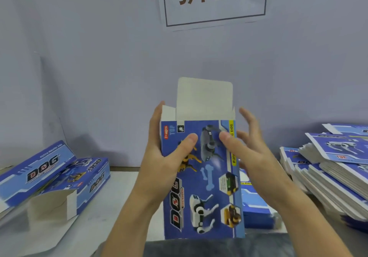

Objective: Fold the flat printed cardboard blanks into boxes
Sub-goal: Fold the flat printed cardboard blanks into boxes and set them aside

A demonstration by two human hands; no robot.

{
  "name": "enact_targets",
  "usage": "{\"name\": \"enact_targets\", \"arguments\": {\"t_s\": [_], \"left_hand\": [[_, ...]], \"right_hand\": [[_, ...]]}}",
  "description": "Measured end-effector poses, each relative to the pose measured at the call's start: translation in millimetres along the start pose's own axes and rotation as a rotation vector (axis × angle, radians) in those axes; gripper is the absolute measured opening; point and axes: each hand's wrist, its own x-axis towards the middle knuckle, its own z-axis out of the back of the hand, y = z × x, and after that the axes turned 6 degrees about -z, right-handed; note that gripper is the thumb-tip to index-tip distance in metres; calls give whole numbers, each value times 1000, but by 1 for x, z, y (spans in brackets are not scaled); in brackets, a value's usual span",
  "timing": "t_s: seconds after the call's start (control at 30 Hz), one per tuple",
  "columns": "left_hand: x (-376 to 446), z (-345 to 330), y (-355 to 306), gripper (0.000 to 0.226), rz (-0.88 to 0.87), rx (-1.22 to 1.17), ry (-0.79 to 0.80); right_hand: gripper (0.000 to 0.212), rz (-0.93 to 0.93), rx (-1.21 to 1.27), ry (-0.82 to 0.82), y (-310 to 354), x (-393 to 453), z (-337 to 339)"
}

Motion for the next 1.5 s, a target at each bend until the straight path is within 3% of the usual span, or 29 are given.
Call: {"name": "enact_targets", "arguments": {"t_s": [0.1, 0.33, 0.53, 0.67, 0.77, 0.83, 0.9, 1.0, 1.1, 1.17, 1.27, 1.33, 1.5], "left_hand": [[0, -2, 3, 62, 43, -43, 76], [2, -10, 1, 51, -60, 38, -148], [2, -5, 7, 52, 39, 34, -255], [2, -3, 6, 33, 72, 76, -178], [0, -5, 6, 22, 102, 73, -137], [-1, -6, 8, 11, 133, -1, -137], [-1, -4, 9, 25, 161, -30, -122], [0, -3, 12, 37, 169, -41, -121], [1, -3, 10, 30, 129, -30, -142], [1, -3, 10, 23, 93, -22, -209], [0, -2, 13, 45, 57, -15, -334], [0, -1, 15, 54, 63, 18, -393], [3, 1, 18, 38, 64, 98, -398]], "right_hand": [[68, 94, -4, -91, -1, 0, -5], [51, 162, 122, 1, -7, 0, -18], [24, 31, 86, -2, -9, 4, -22], [42, -24, 26, -88, -12, 6, -27], [42, -37, 8, -180, -15, 6, -26], [22, -55, 33, -185, -21, 5, -22], [6, -102, 105, -176, -25, 6, -21], [32, -122, 167, -137, -25, 8, -23], [29, -87, 210, -68, -18, 5, -30], [21, -65, 248, -131, -17, 5, -33], [43, -42, 243, -200, -21, 5, -37], [37, -42, 269, -256, -21, 4, -37], [40, -44, 250, -195, -24, 1, -33]]}}
